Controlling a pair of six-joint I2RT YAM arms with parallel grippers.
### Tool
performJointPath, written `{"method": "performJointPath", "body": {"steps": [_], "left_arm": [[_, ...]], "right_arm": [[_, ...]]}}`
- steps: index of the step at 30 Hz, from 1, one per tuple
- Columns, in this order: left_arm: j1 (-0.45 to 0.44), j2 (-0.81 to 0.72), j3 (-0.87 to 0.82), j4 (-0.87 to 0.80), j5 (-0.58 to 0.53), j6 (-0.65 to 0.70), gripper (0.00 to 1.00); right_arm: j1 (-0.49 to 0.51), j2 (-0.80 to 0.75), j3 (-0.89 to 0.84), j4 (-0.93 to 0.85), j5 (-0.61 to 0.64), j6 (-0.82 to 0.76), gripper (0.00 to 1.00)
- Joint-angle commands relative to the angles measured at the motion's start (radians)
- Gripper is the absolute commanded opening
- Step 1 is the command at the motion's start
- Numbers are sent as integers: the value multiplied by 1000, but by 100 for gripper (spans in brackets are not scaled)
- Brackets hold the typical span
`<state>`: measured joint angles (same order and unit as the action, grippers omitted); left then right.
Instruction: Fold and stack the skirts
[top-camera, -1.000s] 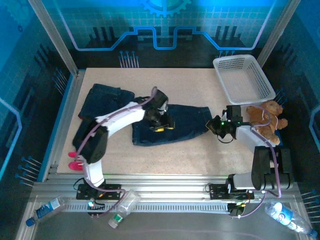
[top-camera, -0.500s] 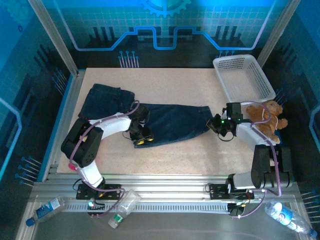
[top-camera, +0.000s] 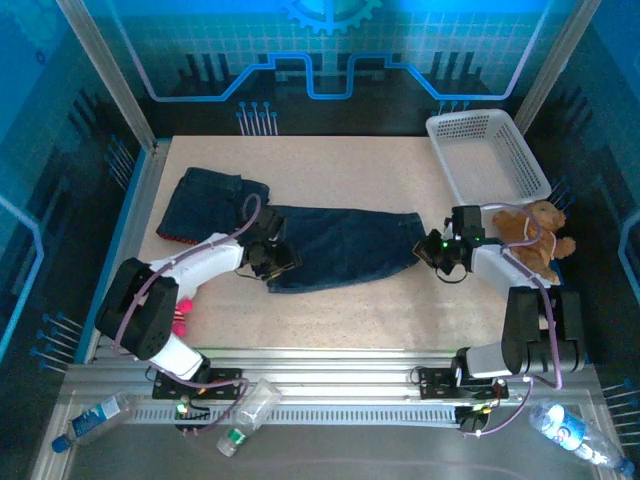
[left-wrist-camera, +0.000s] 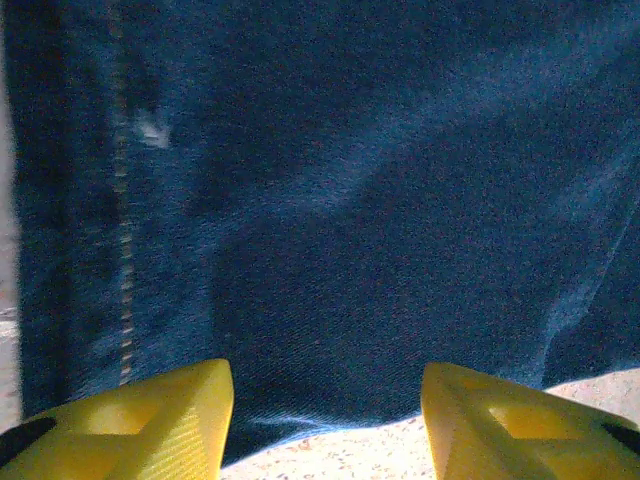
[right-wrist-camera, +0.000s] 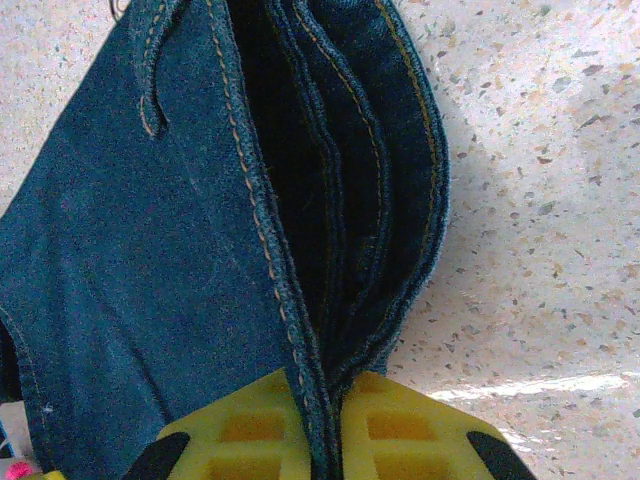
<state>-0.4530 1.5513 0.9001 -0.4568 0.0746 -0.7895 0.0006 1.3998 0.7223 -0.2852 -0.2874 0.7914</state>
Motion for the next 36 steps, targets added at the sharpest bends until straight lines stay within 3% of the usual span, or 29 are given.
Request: {"method": "performJointPath", "body": {"steps": [1, 4, 11, 15, 18, 26, 30, 33, 36], "left_arm": [[10, 61, -73, 20, -18, -57, 49], [8, 113, -57, 12, 8, -57, 44], [-11, 120, 2, 9, 36, -16, 47], [-23, 155, 23, 17, 66, -15, 47], [-29, 167, 32, 21, 74, -11, 47], [-28, 153, 34, 40, 95, -9, 49], [-26, 136, 34, 45, 99, -15, 49], [-11, 101, 30, 47, 130, -33, 50], [0, 29, 25, 52, 142, -54, 58]], "right_arm": [[1, 12, 10, -11, 13, -8, 0], [2, 2, 8, -11, 13, -12, 0], [35, -81, 33, -8, 42, -80, 0], [125, -113, 113, -43, 96, -196, 0], [250, -108, 202, -94, 206, -337, 0], [512, 23, 392, -137, 233, -531, 0], [637, 161, 541, -220, 234, -635, 0], [683, 289, 629, -285, 248, -652, 0], [691, 357, 662, -289, 235, -634, 0]]}}
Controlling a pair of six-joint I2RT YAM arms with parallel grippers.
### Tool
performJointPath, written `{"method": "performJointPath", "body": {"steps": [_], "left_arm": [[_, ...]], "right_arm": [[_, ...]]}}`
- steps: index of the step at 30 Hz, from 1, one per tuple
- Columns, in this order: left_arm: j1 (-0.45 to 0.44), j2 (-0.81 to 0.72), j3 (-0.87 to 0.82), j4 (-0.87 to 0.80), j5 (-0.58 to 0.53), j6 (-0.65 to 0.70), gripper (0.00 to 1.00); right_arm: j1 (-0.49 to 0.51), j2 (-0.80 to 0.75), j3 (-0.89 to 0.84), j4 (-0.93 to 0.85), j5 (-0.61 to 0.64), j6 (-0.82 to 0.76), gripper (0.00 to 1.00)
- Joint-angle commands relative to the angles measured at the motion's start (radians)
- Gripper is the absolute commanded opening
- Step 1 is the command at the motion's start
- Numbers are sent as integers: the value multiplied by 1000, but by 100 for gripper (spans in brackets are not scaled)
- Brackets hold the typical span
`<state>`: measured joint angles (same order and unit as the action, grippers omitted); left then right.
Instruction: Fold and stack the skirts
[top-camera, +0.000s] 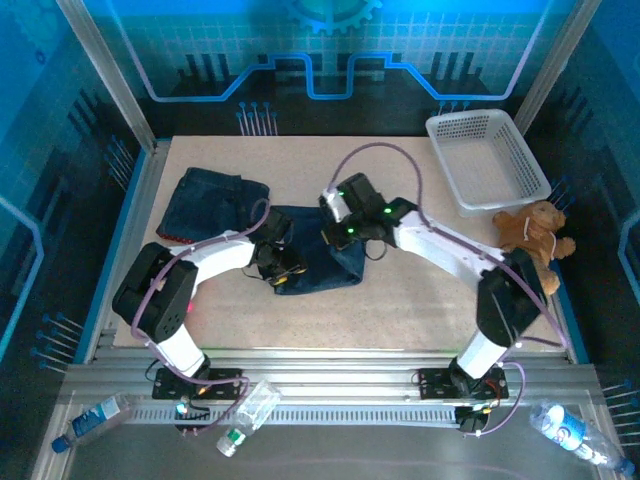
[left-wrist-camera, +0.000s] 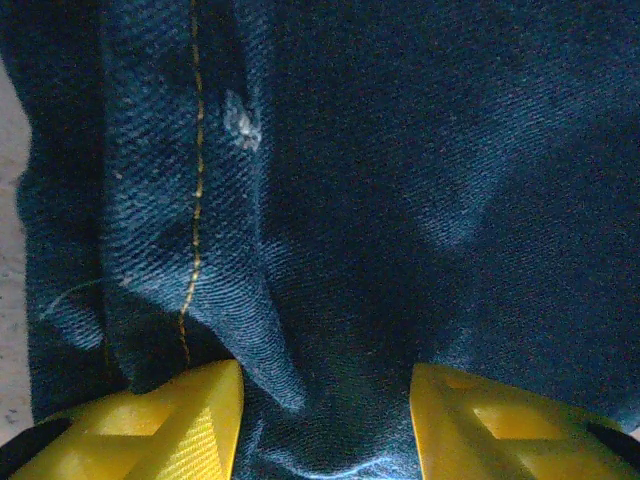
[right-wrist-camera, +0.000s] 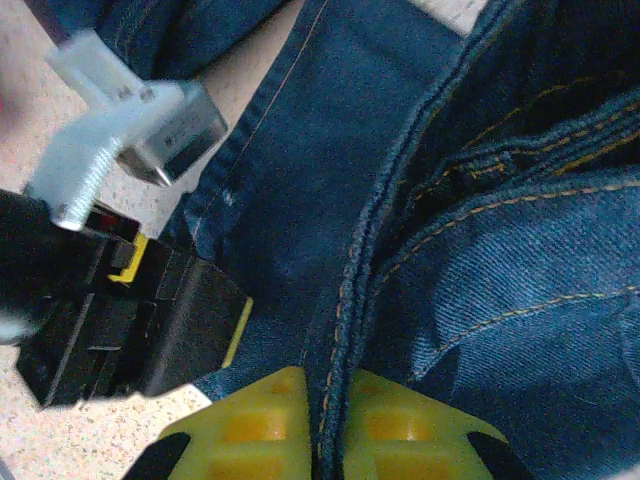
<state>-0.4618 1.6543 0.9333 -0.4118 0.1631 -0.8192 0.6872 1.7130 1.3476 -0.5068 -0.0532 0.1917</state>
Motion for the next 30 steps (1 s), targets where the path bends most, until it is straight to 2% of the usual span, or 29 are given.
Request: {"method": "performJointPath", "body": {"steps": [1, 4, 7, 11, 14, 17, 20, 26, 30], "left_arm": [[12, -94, -8, 3, 55, -29, 59], [23, -163, -9, -41, 18, -27, 62], [49, -192, -45, -73, -69, -13, 61], [68, -99, -74, -76, -94, 14, 43], [69, -30, -79, -49, -64, 12, 28], [70, -13, -86, -18, -51, 7, 21], [69, -17, -84, -14, -58, 14, 19], [72, -23, -80, -23, -58, 24, 20], [101, -82, -66, -92, -51, 9, 36]], "right_arm": [[4, 53, 43, -65, 3, -24, 0], [2, 69, 59, -53, -1, -2, 0], [1, 68, 67, -50, -22, 3, 0], [2, 64, 94, -51, -68, 28, 0], [18, 67, 122, -26, -135, 44, 0], [56, 118, 172, -46, -144, 24, 0], [84, 194, 208, -68, -148, 28, 0], [94, 303, 242, -39, -165, 153, 0], [99, 350, 252, -53, -183, 167, 0]]}}
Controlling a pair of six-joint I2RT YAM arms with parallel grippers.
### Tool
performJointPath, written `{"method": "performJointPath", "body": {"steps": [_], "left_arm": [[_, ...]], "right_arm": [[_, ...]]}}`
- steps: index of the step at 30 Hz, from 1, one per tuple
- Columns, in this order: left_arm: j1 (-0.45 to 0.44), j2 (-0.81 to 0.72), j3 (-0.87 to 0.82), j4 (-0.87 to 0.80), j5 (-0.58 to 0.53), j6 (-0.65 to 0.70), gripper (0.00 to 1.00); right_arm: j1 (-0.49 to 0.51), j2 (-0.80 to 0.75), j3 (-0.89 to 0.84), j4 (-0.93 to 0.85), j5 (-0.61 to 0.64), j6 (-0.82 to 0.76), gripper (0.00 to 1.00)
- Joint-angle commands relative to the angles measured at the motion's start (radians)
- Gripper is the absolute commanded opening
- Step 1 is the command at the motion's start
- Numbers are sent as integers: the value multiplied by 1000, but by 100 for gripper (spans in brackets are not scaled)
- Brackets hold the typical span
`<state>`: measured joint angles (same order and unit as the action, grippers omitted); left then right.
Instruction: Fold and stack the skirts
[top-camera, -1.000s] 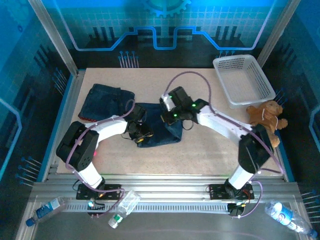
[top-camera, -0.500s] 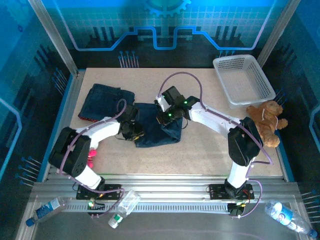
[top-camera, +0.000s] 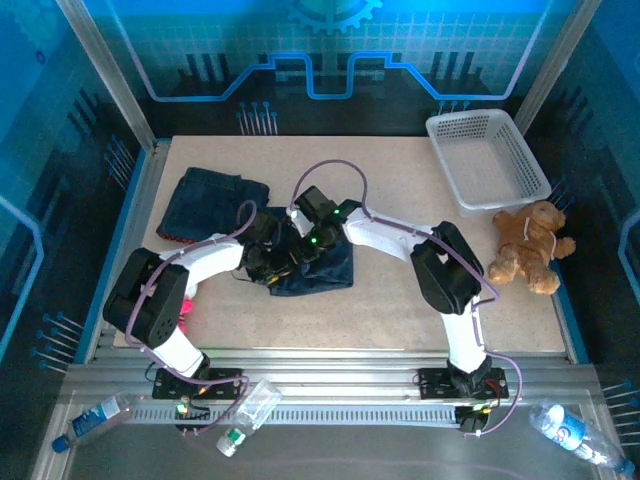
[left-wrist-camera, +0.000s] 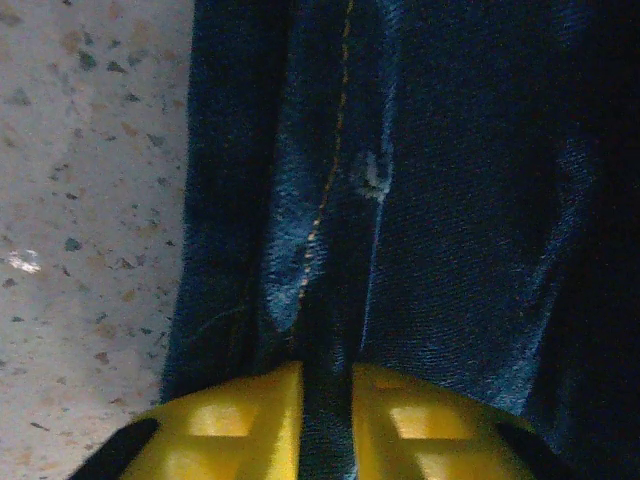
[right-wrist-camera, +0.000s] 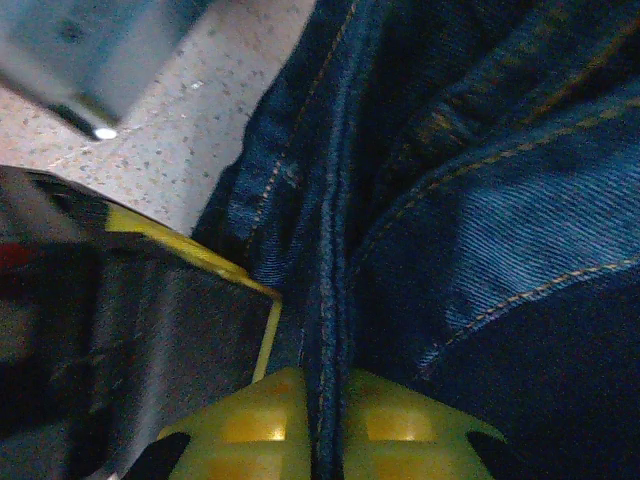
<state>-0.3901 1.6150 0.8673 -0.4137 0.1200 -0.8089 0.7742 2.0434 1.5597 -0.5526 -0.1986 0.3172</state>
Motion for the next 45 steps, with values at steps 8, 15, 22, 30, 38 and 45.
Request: {"method": "performJointPath", "body": {"steps": [8, 15, 22, 30, 38, 45], "left_arm": [[46, -138, -95, -50, -60, -11, 31], [48, -53, -88, 0, -15, -13, 14], [109, -182, -57, -161, -90, 33, 31], [127, -383, -20, -276, -172, 44, 36], [55, -295, 61, 27, 171, -22, 36], [5, -112, 39, -20, 63, -116, 29]], "right_arm": [[13, 6, 59, -17, -51, 67, 0], [15, 48, 115, -28, -229, 108, 10], [7, -6, 119, -90, -318, 2, 38], [-116, -44, 129, -146, -150, -10, 26], [-190, 173, 321, -237, -6, -86, 0], [-195, 278, 451, -367, 198, 58, 0]]}}
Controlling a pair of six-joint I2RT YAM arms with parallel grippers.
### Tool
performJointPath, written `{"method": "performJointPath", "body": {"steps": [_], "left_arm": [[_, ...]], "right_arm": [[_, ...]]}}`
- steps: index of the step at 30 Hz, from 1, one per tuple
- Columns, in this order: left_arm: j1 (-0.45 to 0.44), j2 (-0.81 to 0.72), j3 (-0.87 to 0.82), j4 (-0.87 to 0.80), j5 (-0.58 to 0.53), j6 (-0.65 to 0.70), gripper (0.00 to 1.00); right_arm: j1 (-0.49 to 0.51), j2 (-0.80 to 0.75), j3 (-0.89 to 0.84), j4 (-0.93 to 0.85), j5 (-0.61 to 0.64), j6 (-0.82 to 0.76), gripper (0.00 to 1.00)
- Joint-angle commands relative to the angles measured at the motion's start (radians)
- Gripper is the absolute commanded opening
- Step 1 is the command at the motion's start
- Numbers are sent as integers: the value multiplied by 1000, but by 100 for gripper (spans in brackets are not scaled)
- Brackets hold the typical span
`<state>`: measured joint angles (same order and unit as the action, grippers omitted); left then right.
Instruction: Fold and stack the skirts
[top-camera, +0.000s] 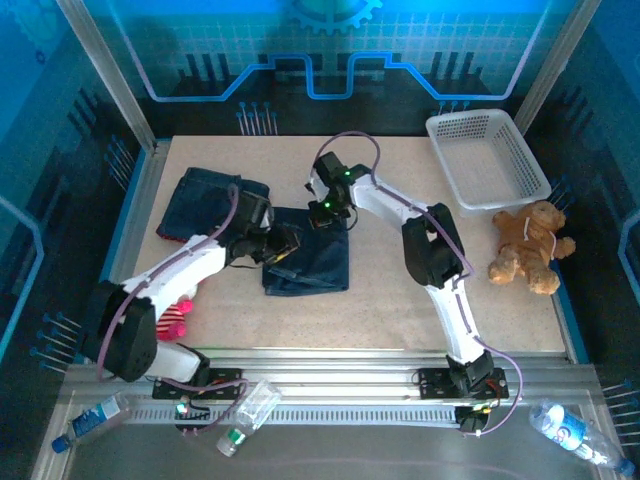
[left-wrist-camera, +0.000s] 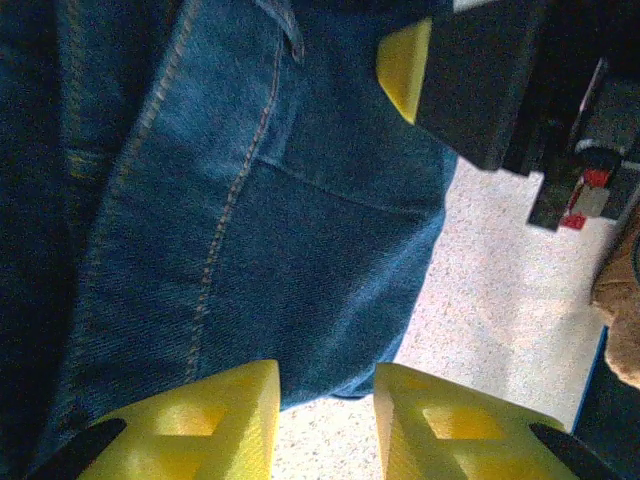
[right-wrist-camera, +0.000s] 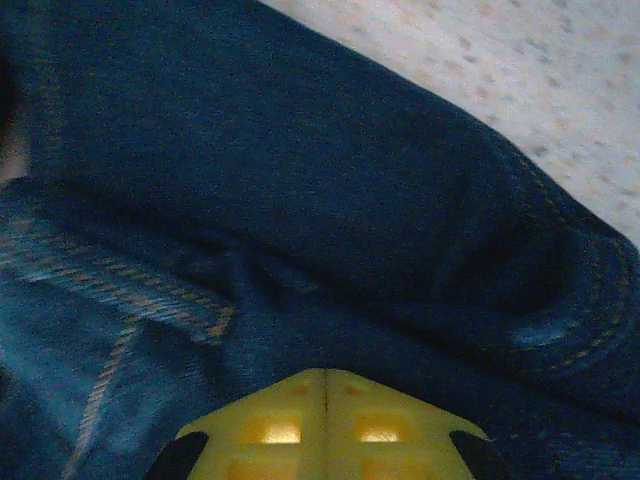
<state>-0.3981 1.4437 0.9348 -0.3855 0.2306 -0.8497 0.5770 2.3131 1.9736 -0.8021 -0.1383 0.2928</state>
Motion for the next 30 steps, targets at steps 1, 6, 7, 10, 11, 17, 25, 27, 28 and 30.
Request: {"method": "performJointPath", "body": {"steps": [1, 6, 7, 10, 11, 17, 25, 27, 28, 30], "left_arm": [[25, 74, -58, -19, -50, -89, 28], [41, 195, -78, 35, -69, -53, 28], [37, 229, -43, 12, -69, -25, 27], [-15, 327, 126, -71, -112, 87, 28], [-37, 365, 197, -99, -130, 127, 29], [-43, 561, 577, -246, -190, 272, 31], [-32, 348, 528, -223, -219, 263, 63], [-16, 269, 439, -188, -213, 217, 73], [-6, 237, 399, -171, -210, 196, 77], [24, 164, 310, -139, -208, 144, 85]], "right_arm": [[-2, 6, 8, -119, 162, 116, 0], [-42, -138, -310, -25, 152, 307, 2], [-51, -173, -380, -8, 147, 344, 2], [-76, -324, -635, 111, 53, 467, 4], [-80, -381, -726, 176, -4, 515, 5], [-48, -589, -995, 542, -246, 680, 29], [-84, -565, -796, 333, -90, 49, 46], [-77, -513, -743, 314, -94, -65, 47], [-75, -489, -723, 312, -91, -96, 47], [-75, -436, -672, 299, -76, -136, 47]]}}
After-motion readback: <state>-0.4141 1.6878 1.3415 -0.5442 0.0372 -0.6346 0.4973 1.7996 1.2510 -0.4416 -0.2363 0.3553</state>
